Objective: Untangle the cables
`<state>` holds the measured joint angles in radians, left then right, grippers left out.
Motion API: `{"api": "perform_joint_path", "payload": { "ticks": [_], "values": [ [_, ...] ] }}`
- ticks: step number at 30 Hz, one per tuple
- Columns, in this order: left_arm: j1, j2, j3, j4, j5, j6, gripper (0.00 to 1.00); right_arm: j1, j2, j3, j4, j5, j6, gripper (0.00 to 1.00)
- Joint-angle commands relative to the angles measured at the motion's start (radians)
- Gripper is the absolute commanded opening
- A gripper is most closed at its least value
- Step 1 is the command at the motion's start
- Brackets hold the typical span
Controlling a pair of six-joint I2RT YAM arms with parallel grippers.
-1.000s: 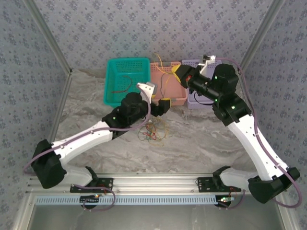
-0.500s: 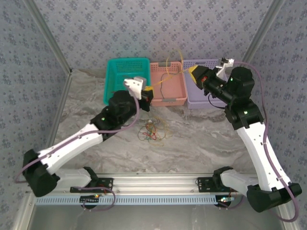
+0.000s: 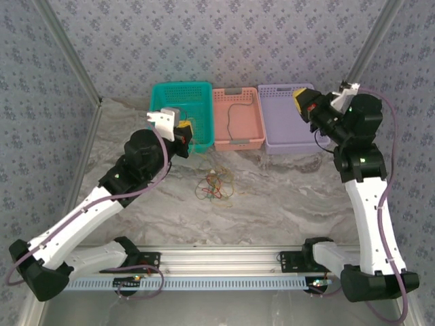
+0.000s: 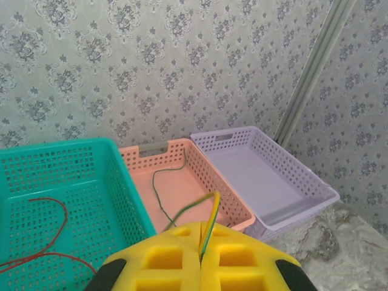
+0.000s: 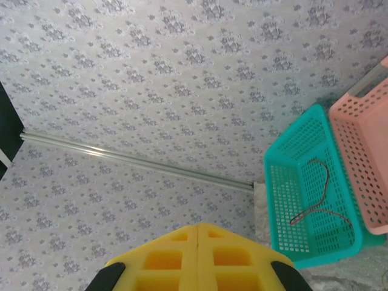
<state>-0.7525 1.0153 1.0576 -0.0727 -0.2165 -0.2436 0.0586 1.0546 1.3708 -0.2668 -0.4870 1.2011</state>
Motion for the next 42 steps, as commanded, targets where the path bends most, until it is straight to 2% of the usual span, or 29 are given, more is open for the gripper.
{"api": "perform_joint_path", "payload": {
  "ticks": [1, 3, 6, 7, 9, 13, 17, 22, 28, 33, 35, 38, 41, 42],
  "values": [
    [0.008, -0.011, 0.050, -0.039, 0.040, 0.029, 0.00, 0.030, -0.002, 0.048, -0.023, -0.023, -0.073, 0.00],
    [0.012, 0.004, 0.077, -0.071, 0.061, 0.039, 0.00, 0.107, 0.011, 0.081, -0.105, -0.005, -0.192, 0.00],
    [0.033, 0.033, 0.126, -0.121, 0.099, 0.034, 0.00, 0.238, 0.008, 0.054, -0.155, 0.039, -0.321, 0.29],
    [0.040, 0.040, 0.137, -0.130, 0.112, 0.031, 0.00, 0.273, 0.003, 0.036, -0.156, 0.055, -0.336, 0.35],
    [0.047, 0.056, 0.160, -0.140, 0.147, 0.027, 0.00, 0.354, -0.002, -0.029, -0.118, 0.082, -0.346, 0.49],
    [0.052, 0.086, 0.200, -0.155, 0.206, 0.005, 0.00, 0.445, -0.002, -0.221, 0.089, 0.092, -0.253, 0.61],
    [0.053, 0.106, 0.221, -0.163, 0.255, -0.021, 0.00, 0.503, 0.039, -0.395, 0.344, 0.104, -0.123, 0.63],
    [0.052, 0.103, 0.225, -0.173, 0.270, -0.034, 0.00, 0.578, 0.101, -0.490, 0.511, 0.169, -0.032, 0.65],
    [0.052, 0.098, 0.215, -0.174, 0.280, -0.046, 0.00, 0.607, 0.129, -0.548, 0.590, 0.264, 0.060, 0.66],
    [0.053, 0.089, 0.208, -0.169, 0.283, -0.056, 0.00, 0.604, 0.175, -0.529, 0.653, 0.282, 0.069, 0.63],
    [0.052, 0.088, 0.208, -0.168, 0.284, -0.056, 0.00, 0.606, 0.206, -0.505, 0.669, 0.275, 0.072, 0.60],
    [0.052, 0.086, 0.206, -0.166, 0.287, -0.060, 0.00, 0.608, 0.250, -0.483, 0.688, 0.271, 0.084, 0.49],
    [0.052, 0.082, 0.204, -0.167, 0.287, -0.062, 0.00, 0.615, 0.276, -0.488, 0.712, 0.274, 0.108, 0.44],
    [0.052, 0.080, 0.203, -0.167, 0.289, -0.061, 0.00, 0.618, 0.278, -0.499, 0.726, 0.283, 0.112, 0.39]
  ]
}}
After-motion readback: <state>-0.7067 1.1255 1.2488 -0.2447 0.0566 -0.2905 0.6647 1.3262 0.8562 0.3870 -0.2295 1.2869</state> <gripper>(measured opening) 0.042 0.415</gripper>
